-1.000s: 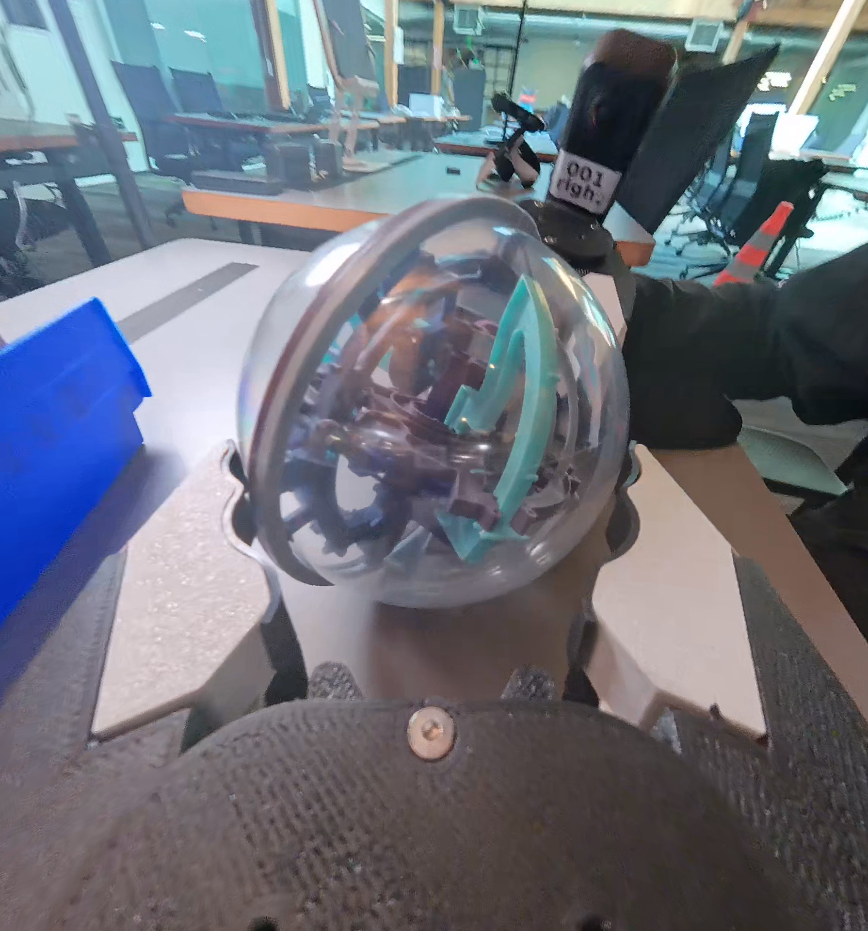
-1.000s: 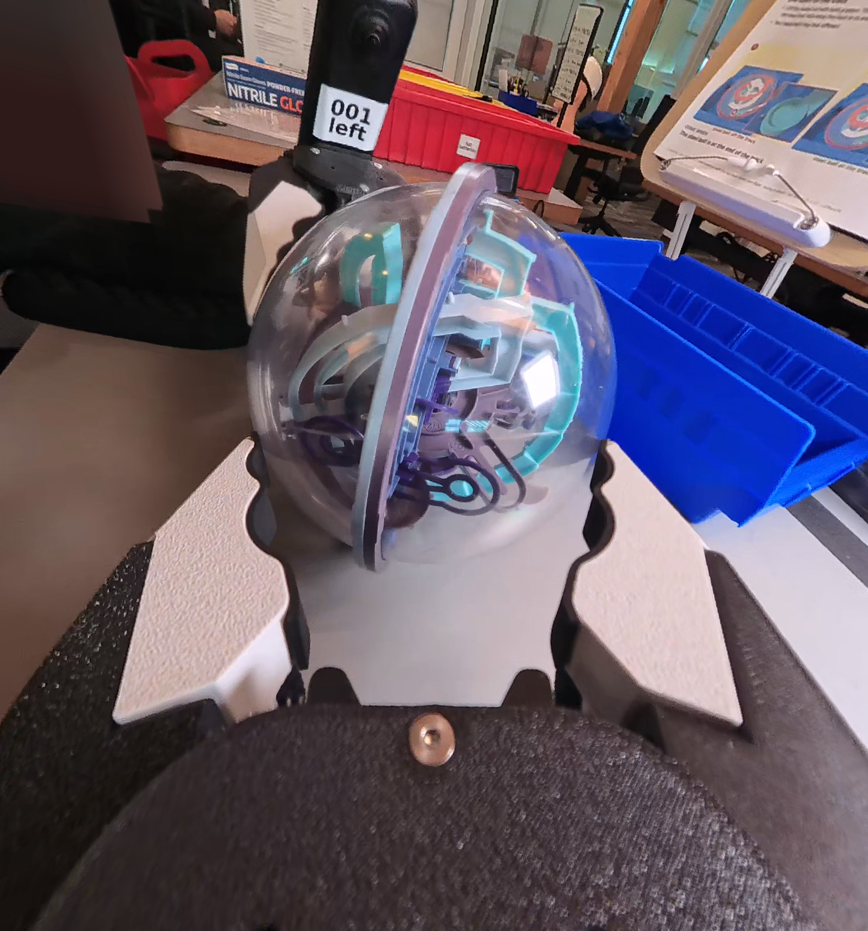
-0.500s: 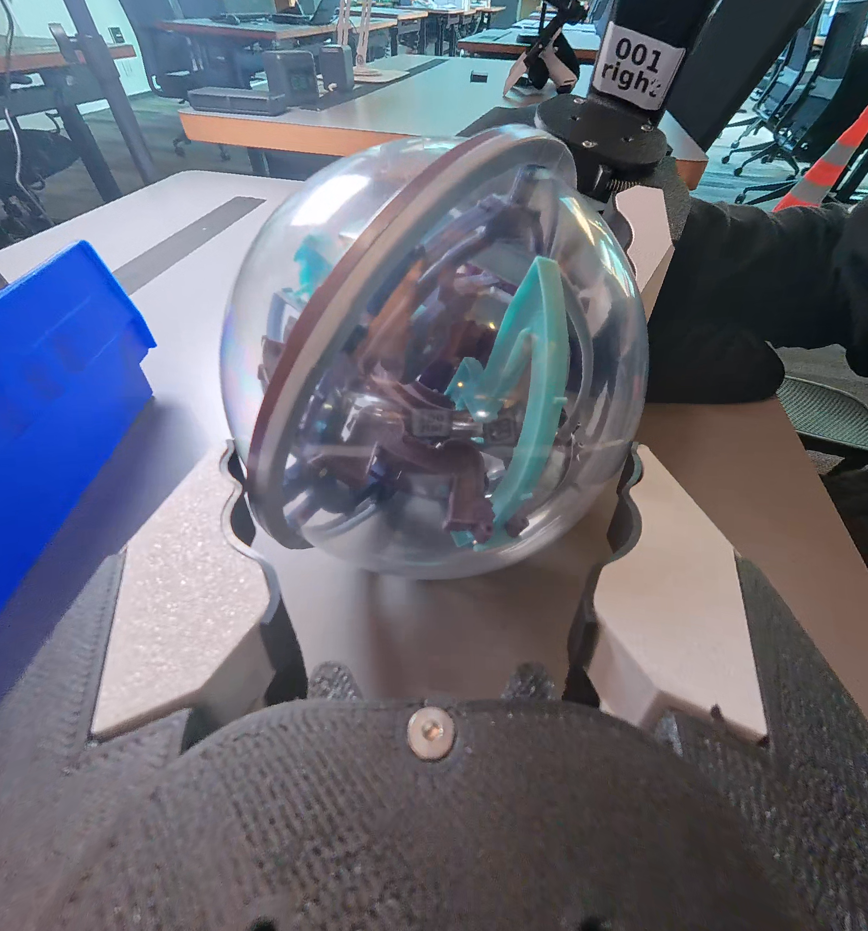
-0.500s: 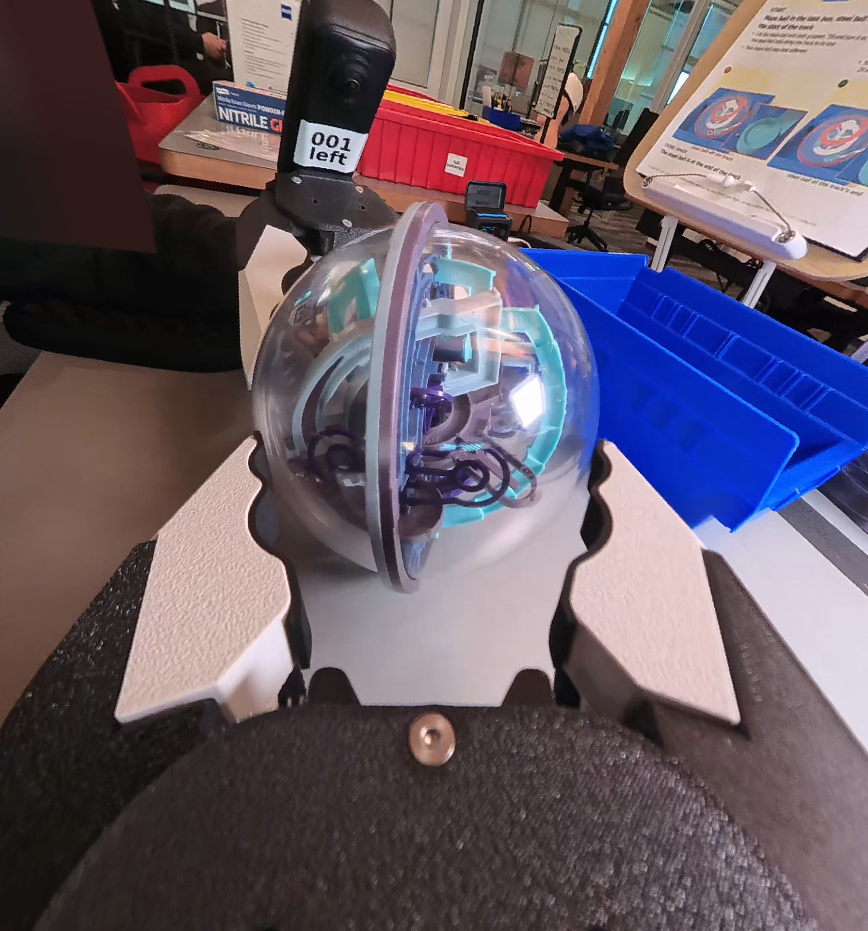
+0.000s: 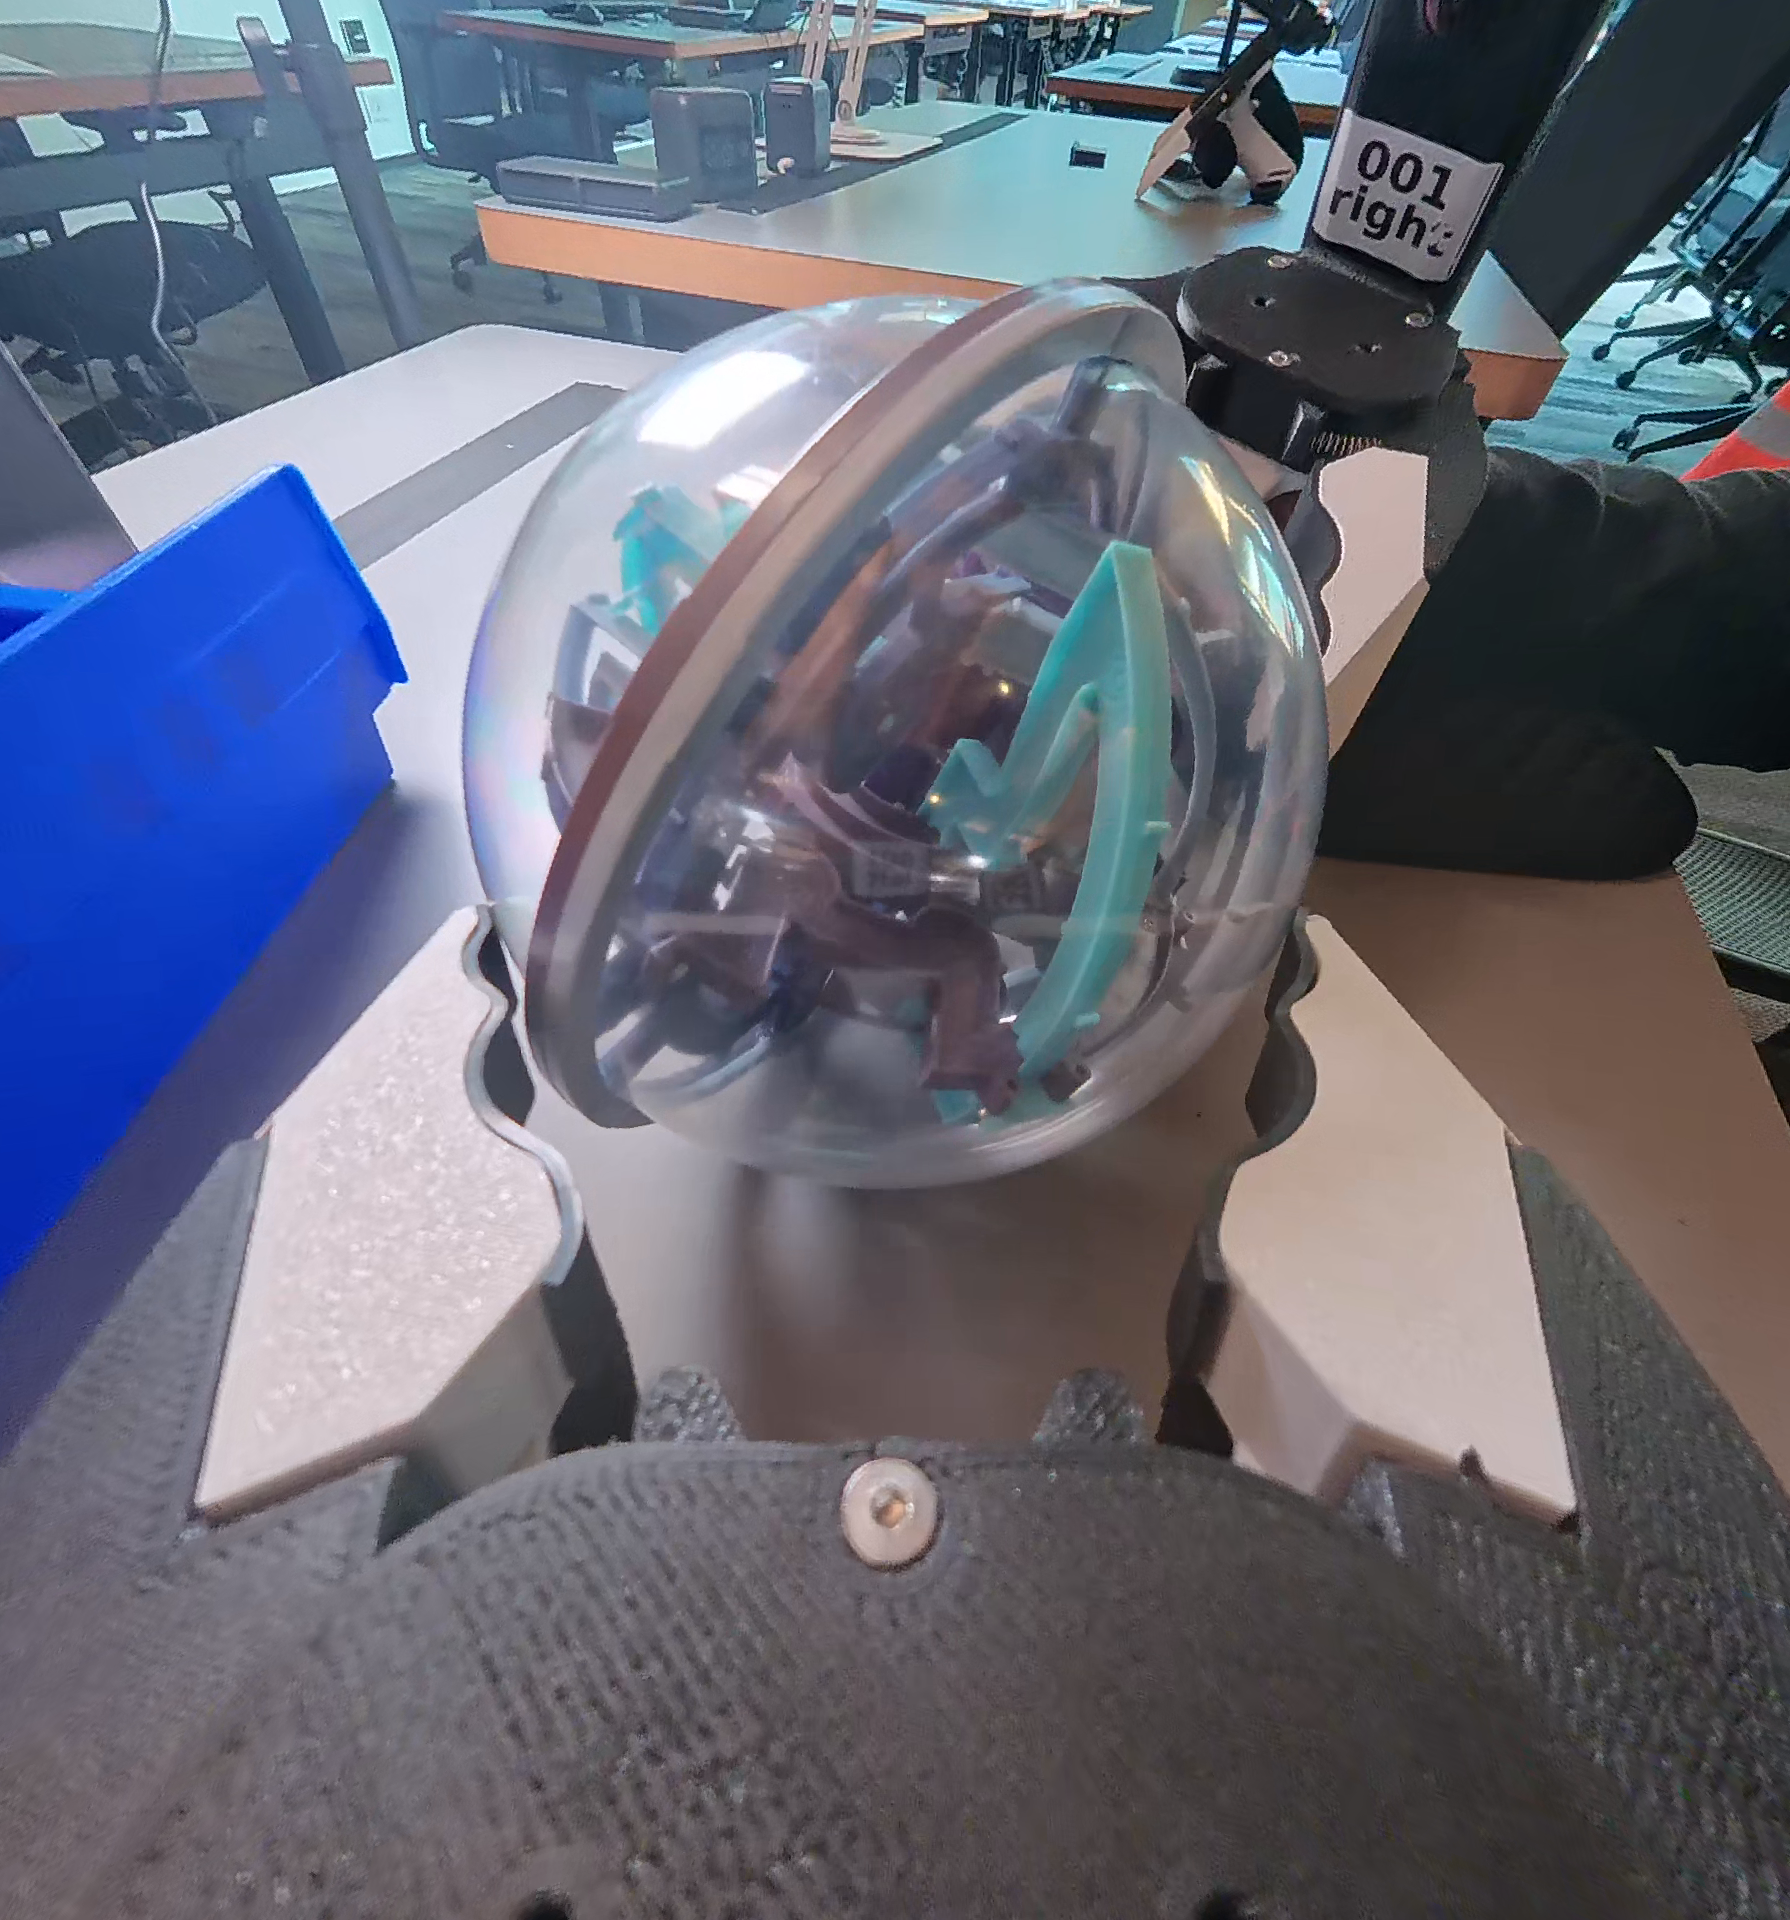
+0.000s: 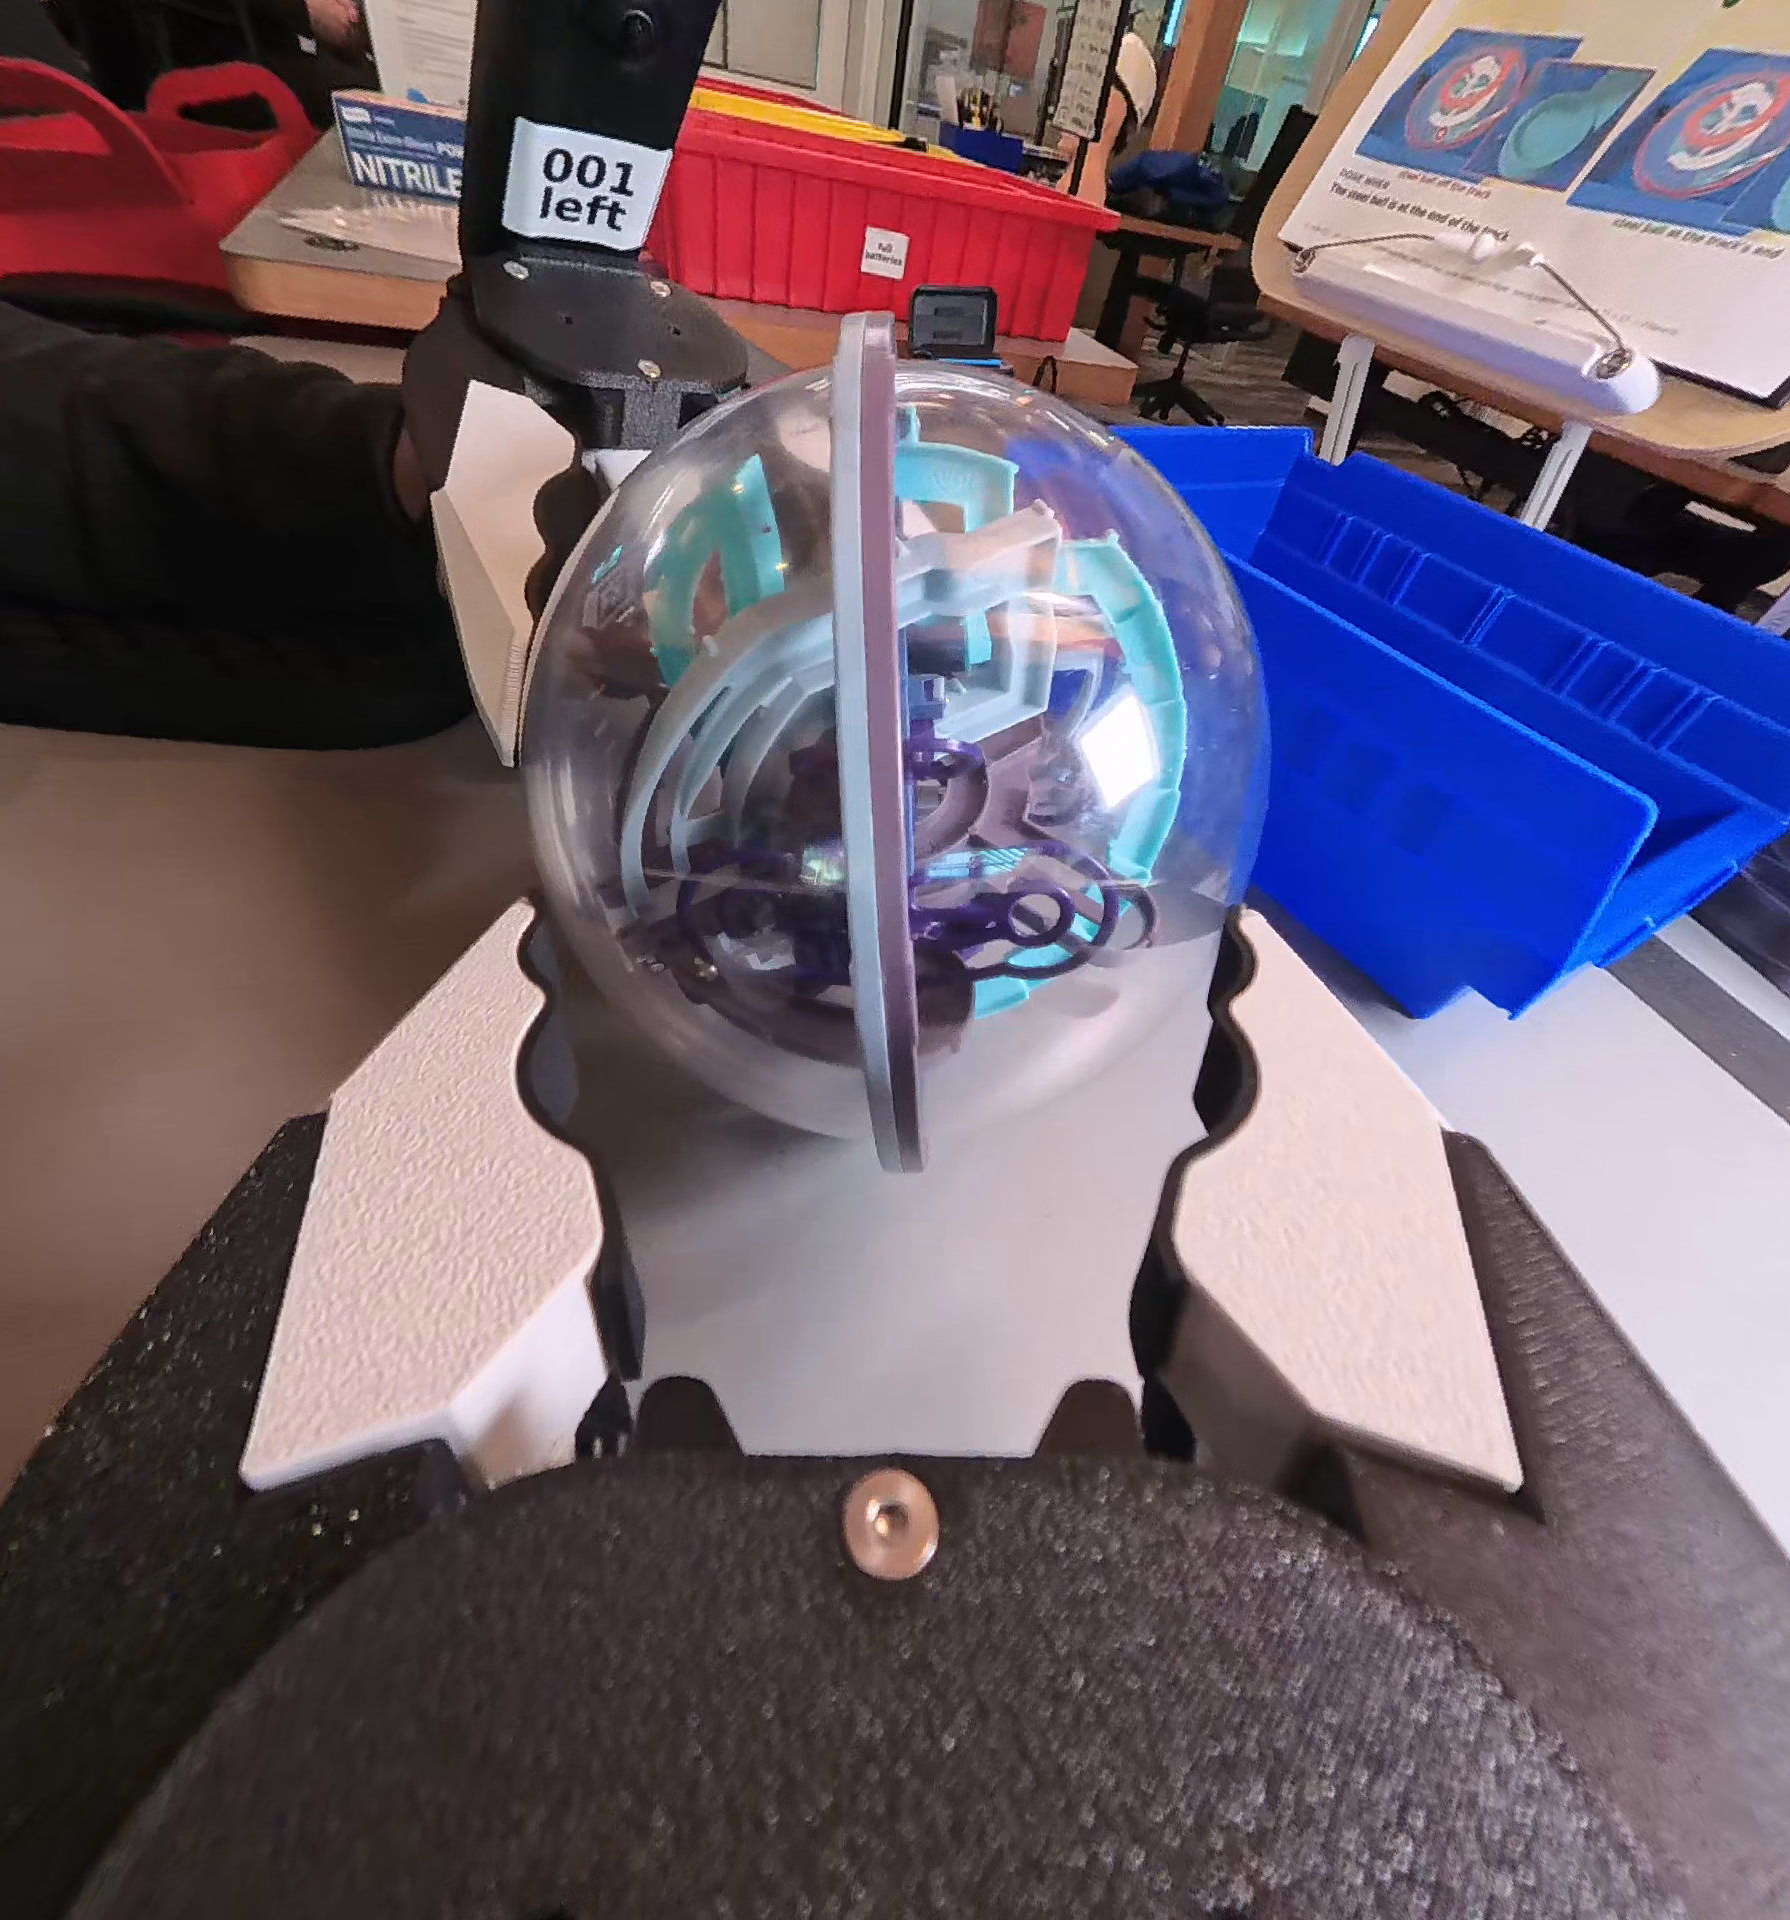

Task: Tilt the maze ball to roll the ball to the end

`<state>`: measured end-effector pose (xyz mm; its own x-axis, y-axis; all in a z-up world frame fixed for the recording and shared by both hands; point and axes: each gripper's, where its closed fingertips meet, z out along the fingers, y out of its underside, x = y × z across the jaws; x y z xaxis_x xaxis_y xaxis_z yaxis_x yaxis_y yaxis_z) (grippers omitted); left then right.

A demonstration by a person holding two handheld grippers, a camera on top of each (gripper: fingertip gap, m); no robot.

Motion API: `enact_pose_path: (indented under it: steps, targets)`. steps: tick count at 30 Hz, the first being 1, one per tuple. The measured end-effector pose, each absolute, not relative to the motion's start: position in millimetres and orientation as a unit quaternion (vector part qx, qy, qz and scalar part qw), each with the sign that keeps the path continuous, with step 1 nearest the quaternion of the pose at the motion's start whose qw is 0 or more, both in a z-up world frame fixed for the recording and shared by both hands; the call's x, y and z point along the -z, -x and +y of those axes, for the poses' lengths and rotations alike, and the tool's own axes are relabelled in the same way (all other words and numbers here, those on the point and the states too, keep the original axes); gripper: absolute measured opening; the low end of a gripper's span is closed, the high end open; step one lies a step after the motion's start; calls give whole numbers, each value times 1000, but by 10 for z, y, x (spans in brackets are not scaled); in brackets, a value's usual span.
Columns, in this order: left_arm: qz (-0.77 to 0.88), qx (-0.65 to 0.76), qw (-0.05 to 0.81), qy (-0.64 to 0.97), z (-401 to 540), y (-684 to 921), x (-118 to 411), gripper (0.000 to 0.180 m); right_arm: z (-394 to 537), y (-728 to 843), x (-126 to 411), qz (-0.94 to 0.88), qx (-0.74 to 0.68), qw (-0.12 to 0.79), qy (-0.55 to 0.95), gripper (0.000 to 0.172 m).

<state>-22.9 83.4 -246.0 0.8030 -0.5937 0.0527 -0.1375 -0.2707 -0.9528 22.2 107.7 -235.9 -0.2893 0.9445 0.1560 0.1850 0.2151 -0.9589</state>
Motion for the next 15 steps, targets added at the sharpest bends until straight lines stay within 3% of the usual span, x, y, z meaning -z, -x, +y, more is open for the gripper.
enact_pose_path:
  steps: [15]
  targets:
    - [241, 196, 557, 770, 811, 212, 2462, 140, 1067, -222, 2363, -662, -457, 425, 414, 121]
